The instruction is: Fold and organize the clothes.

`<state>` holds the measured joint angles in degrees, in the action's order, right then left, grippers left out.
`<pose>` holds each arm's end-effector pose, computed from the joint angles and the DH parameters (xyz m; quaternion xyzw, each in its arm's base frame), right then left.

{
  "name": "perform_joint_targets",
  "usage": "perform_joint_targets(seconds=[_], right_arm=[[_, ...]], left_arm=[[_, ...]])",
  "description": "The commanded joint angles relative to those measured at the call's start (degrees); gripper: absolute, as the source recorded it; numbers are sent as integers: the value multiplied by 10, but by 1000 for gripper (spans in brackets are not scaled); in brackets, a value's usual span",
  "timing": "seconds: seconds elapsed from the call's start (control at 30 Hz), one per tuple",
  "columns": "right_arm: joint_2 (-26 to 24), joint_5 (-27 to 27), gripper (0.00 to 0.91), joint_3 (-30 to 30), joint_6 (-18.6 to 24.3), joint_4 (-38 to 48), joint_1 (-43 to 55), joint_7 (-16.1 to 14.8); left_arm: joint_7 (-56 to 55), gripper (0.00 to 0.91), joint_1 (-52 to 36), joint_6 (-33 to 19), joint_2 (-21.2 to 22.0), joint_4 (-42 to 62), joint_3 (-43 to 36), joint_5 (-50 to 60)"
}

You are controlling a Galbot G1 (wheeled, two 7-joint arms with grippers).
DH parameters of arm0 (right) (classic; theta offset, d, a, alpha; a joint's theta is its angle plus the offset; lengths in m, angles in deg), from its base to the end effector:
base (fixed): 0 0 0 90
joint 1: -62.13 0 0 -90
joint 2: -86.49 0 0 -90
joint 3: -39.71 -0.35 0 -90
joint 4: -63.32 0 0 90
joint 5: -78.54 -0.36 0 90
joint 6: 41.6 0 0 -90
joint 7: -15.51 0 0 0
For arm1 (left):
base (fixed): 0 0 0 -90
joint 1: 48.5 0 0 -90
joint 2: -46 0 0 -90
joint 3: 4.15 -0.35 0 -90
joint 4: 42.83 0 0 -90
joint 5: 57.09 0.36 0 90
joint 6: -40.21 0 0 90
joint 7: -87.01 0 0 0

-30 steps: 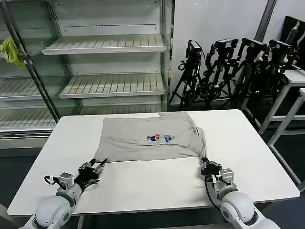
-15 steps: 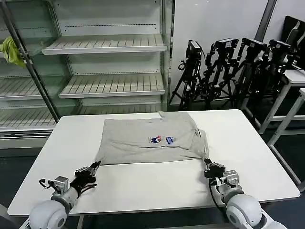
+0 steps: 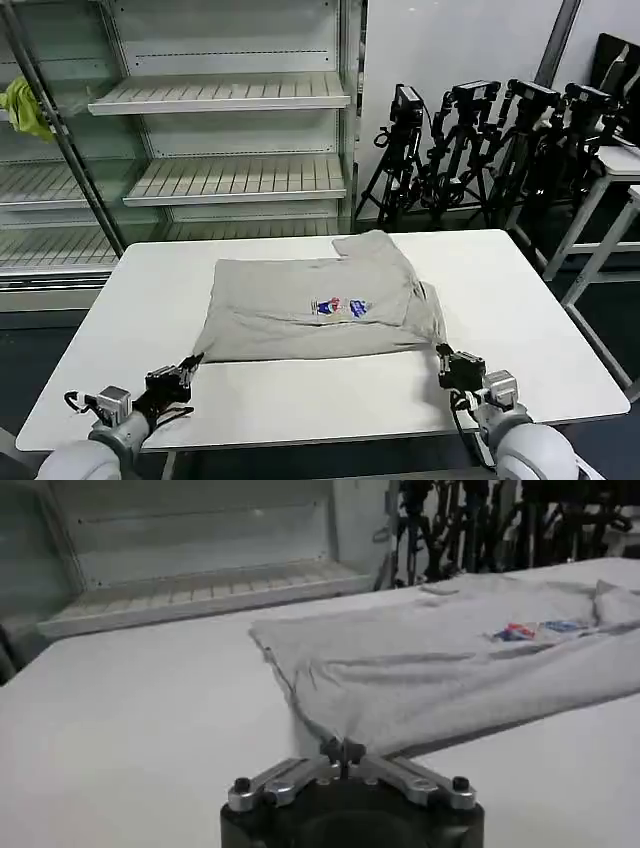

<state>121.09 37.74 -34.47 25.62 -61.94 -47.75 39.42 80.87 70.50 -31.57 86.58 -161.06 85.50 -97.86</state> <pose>0.2161 -0.0715 -0.2341 0.1127 -0.9586 0.1357 0.2236 0.2200 0.1352 -0.2573 -0.1295 -0.9626 -0.0680 0.2282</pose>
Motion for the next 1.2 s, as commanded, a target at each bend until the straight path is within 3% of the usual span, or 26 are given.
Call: perform_joint_targets(seconds=[0.03, 0.17, 0.53, 0.67, 0.7, 0.73, 0.77, 0.8, 0.83, 1.2], right_arm=[[-77, -17, 0, -12, -11, -65, -90, 63], [-103, -30, 0, -12, -21, -73, -90, 98], [-143, -56, 0, -8, -30, -80, -76, 131], [-142, -60, 0, 3, -32, -76, -52, 133], [-140, -59, 746, 5, -32, -74, -48, 132], [-137, -57, 907, 8, -34, -72, -43, 132], [-135, -57, 907, 11, -39, -71, -38, 134], [-129, -59, 907, 14, -50, -70, -30, 136], [-126, -58, 907, 15, -50, -70, -27, 134], [-118, -52, 907, 13, -60, -72, -7, 151]], left_arm=[[-18, 50, 199, 11, -90, -87, 97, -33], [-29, 40, 252, 20, -96, -118, 136, -42], [-35, 50, 337, 21, -83, -158, 207, -40], [-34, 50, 327, 20, -76, -160, 198, -35], [-34, 50, 322, 20, -73, -161, 194, -33], [-33, 222, 313, 20, -71, -160, 188, -29], [-33, 615, 303, 20, -67, -160, 181, -26], [-35, 816, 296, 22, -63, -160, 177, -26], [-35, 907, 286, 23, -59, -161, 175, -26], [-41, 907, 260, 28, -57, -177, 177, -37]])
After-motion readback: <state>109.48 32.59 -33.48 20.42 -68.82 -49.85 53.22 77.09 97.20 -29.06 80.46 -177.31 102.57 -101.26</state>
